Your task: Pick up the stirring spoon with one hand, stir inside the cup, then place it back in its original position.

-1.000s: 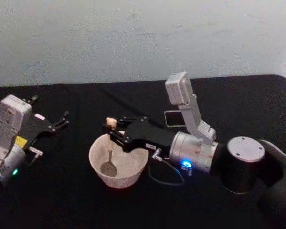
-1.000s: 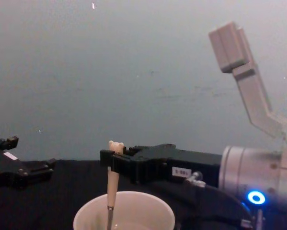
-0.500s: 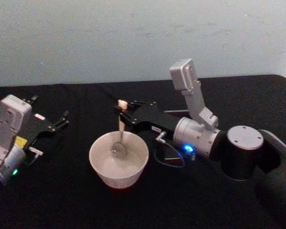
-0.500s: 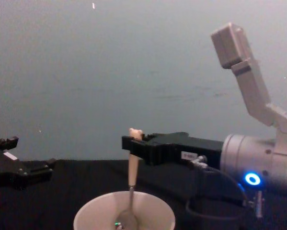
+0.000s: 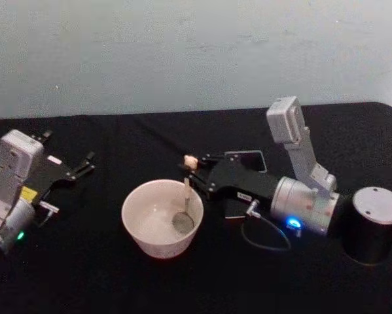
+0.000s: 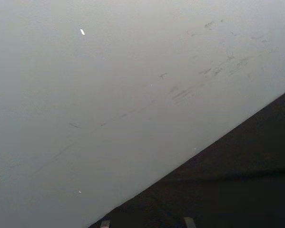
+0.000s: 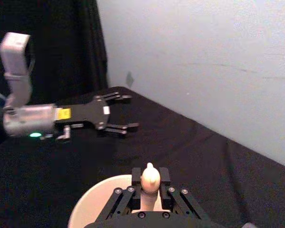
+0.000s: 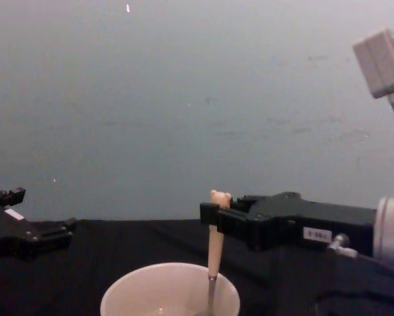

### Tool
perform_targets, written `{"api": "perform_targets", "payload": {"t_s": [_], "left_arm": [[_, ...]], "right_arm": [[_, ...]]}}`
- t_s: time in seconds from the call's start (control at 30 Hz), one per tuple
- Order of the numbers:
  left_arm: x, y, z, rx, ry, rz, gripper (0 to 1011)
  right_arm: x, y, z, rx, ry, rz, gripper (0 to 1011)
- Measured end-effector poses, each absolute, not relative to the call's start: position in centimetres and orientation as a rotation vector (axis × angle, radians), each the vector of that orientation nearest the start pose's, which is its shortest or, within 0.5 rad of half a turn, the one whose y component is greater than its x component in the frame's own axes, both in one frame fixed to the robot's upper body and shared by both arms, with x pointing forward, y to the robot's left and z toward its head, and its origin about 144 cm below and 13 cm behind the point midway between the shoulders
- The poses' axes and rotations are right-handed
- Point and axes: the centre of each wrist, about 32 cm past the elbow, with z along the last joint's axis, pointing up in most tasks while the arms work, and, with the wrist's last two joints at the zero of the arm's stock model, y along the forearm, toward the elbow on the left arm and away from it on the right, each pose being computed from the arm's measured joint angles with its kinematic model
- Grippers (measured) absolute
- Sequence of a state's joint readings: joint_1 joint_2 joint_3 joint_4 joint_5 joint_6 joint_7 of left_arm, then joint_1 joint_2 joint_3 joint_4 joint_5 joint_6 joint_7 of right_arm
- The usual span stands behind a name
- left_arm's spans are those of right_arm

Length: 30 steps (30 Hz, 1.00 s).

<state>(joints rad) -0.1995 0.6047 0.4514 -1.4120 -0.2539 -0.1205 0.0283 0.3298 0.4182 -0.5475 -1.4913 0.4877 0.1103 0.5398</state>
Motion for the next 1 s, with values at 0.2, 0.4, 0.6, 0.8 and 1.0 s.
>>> {"api": "perform_targets", "payload": {"t_s": [0.2, 0.4, 0.6, 0.8, 1.0], "left_arm": [[48.9, 31.0, 114.0, 0.304, -0.285, 1.248, 1001], [48.9, 31.0, 114.0, 0.304, -0.285, 1.248, 1002], [48.9, 31.0, 114.0, 0.304, -0.285, 1.248, 1001], [48.9, 31.0, 114.0, 0.304, -0.285, 1.248, 1001], [48.9, 31.0, 114.0, 0.304, -0.285, 1.248, 1001]], "right_arm": [[50.1, -20.6, 118.5, -0.098, 0.061, -0.521, 222], [49.5, -19.5, 118.2, -0.104, 0.062, -0.483, 222], [50.0, -17.6, 118.1, -0.094, 0.06, -0.484, 221], [51.2, -15.9, 118.1, -0.084, 0.05, -0.529, 222], [52.4, -15.2, 118.0, -0.087, 0.041, -0.582, 221]]}}
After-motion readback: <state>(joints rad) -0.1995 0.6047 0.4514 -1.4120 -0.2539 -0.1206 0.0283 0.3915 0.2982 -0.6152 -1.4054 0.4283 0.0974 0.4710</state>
